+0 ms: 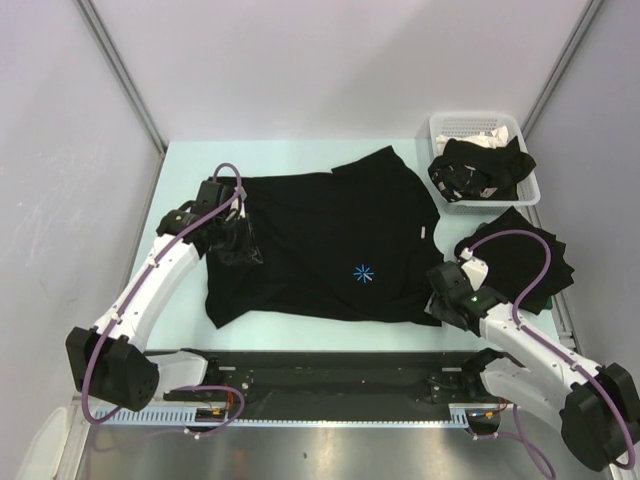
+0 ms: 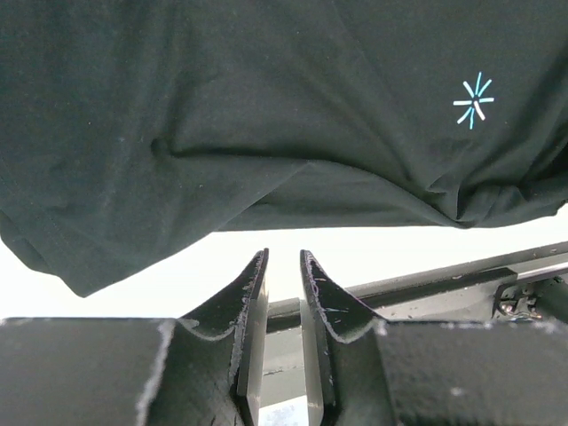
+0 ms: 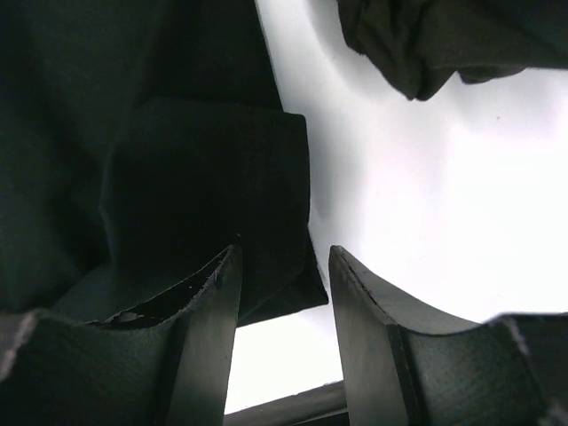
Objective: Fold and stack the t-shirts
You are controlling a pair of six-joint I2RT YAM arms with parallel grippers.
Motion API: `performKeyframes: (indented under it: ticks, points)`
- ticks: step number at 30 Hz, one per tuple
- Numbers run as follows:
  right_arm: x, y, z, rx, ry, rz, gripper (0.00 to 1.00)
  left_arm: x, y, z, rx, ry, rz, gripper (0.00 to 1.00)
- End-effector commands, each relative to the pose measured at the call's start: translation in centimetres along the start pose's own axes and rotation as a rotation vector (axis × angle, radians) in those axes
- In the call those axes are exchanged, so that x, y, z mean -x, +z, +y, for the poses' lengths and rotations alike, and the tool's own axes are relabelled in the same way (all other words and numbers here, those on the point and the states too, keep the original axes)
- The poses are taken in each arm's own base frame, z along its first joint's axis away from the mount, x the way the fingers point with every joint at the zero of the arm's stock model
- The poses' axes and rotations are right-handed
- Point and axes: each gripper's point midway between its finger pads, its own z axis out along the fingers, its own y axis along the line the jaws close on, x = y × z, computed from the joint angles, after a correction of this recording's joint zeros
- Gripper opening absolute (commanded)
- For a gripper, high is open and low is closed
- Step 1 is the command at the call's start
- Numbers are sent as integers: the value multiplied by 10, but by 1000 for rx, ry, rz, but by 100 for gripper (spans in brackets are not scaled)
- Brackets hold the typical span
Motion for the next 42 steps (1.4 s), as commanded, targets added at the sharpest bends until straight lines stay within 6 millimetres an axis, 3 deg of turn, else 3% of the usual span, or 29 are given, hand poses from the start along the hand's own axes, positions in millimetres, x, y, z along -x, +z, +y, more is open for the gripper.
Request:
performKeyframes:
  ticks: [1,7,19,26,36,42]
  points:
    - [7,4,3,-11,31,-63,49,8,-8,-11,-31,28,-25,25]
    - [0,12,3,-5,25,-57,48,11,-11,-14,-29,33,-32,25]
    - [3,9,10,32,4,-63,37,8,-8,-18,-34,21,-29,24]
    - [3,8,13,52,-4,-57,36,4,-7,-20,-41,14,-30,24]
    - [2,7,13,55,-12,-53,14,1,-5,-24,-48,7,-30,24]
    - [3,5,14,58,-18,-48,16,-2,-5,-26,-47,9,-25,24]
